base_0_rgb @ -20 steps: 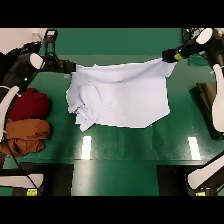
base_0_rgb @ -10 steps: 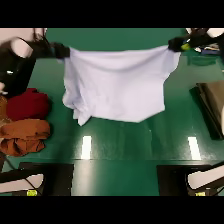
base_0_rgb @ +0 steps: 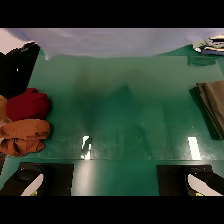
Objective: Fold the shirts.
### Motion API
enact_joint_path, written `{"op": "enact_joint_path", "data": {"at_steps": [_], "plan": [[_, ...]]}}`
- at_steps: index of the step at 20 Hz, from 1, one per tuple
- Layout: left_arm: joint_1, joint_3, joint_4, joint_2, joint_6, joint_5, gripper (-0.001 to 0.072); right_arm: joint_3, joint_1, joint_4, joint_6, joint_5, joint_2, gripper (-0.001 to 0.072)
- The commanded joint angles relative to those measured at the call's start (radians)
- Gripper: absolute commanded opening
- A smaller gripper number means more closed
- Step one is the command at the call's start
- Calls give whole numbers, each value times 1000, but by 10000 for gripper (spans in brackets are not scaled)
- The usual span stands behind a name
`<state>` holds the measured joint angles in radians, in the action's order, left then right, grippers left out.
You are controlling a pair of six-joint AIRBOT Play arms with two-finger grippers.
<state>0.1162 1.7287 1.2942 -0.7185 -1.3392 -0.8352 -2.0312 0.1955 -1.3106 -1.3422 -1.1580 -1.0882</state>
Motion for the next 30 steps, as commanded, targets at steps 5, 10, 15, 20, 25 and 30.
{"op": "enact_joint_path", "data": {"at_steps": [5,10,15,20,25,30], "plan": [[0,34,-89,205,-128,-7,25,1,0,-134,6,-8,247,10],[0,-28,-192,37,-133,-276,26,1,0,-120,-30,-165,85,10],[0,-287,-200,-271,-96,-500,26,3,0,-122,-29,-457,-304,10],[0,-562,-192,-563,14,-225,26,171,0,-122,-29,-296,-612,10],[0,-460,-176,-771,23,145,25,106,2,-121,-30,-135,-774,10],[0,-354,-172,-826,23,262,27,-34,2,-121,-57,-71,-827,19]]}}
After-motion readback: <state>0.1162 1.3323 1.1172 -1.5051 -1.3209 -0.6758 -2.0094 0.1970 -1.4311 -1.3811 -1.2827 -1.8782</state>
